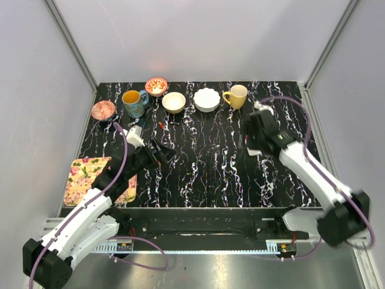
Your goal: Load the batteries into the remote control
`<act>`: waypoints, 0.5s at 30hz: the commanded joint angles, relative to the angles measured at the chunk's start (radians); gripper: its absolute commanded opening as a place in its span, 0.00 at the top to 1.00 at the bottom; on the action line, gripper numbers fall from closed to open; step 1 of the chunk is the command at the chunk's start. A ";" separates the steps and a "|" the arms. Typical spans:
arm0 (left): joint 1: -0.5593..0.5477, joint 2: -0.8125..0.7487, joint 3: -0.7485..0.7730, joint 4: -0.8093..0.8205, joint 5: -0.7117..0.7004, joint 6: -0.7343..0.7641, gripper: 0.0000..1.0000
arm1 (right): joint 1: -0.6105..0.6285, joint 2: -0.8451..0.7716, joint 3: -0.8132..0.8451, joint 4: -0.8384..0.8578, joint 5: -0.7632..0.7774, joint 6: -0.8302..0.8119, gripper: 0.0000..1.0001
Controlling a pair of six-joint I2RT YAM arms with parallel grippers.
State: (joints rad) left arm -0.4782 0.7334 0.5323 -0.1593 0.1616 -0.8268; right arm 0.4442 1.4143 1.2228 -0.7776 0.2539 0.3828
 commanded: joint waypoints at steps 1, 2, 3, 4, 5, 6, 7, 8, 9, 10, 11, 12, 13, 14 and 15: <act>0.001 0.023 0.043 -0.019 -0.076 0.003 0.01 | 0.007 -0.309 -0.365 0.371 -0.250 0.125 0.20; 0.001 0.030 0.055 -0.037 -0.095 0.011 0.01 | 0.008 -0.396 -0.476 0.449 -0.251 0.140 0.18; 0.001 0.035 0.064 -0.049 -0.106 0.017 0.01 | 0.007 -0.432 -0.517 0.472 -0.251 0.154 0.16; 0.003 0.050 0.072 -0.066 -0.115 0.024 0.01 | 0.007 -0.455 -0.551 0.488 -0.251 0.174 0.14; 0.003 0.055 0.093 -0.100 -0.141 0.040 0.01 | 0.007 -0.491 -0.596 0.495 -0.251 0.182 0.13; 0.004 0.063 0.103 -0.118 -0.154 0.046 0.01 | 0.007 -0.498 -0.611 0.508 -0.277 0.185 0.13; 0.004 0.069 0.110 -0.131 -0.160 0.054 0.01 | 0.007 -0.505 -0.624 0.512 -0.281 0.183 0.12; 0.006 0.069 0.121 -0.152 -0.189 0.061 0.01 | 0.007 -0.512 -0.640 0.514 -0.280 0.183 0.12; 0.006 0.067 0.124 -0.160 -0.200 0.064 0.01 | 0.008 -0.514 -0.641 0.514 -0.281 0.179 0.12; 0.007 0.061 0.124 -0.166 -0.206 0.066 0.01 | 0.008 -0.518 -0.646 0.515 -0.283 0.171 0.12; 0.007 0.057 0.118 -0.164 -0.208 0.078 0.01 | 0.008 -0.522 -0.648 0.517 -0.285 0.171 0.11; 0.009 0.054 0.112 -0.163 -0.208 0.086 0.01 | 0.007 -0.525 -0.648 0.520 -0.286 0.168 0.11; 0.007 0.055 0.109 -0.163 -0.212 0.089 0.01 | 0.007 -0.529 -0.646 0.521 -0.295 0.169 0.11; 0.009 0.057 0.107 -0.172 -0.215 0.095 0.01 | 0.007 -0.541 -0.649 0.529 -0.303 0.169 0.11; 0.009 0.061 0.109 -0.180 -0.223 0.097 0.01 | 0.007 -0.552 -0.652 0.544 -0.308 0.174 0.11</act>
State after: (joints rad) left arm -0.4755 0.7998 0.6064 -0.3172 -0.0048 -0.7719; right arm 0.4469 0.9108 0.5621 -0.3473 -0.0143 0.5411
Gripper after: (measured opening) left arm 0.987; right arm 0.885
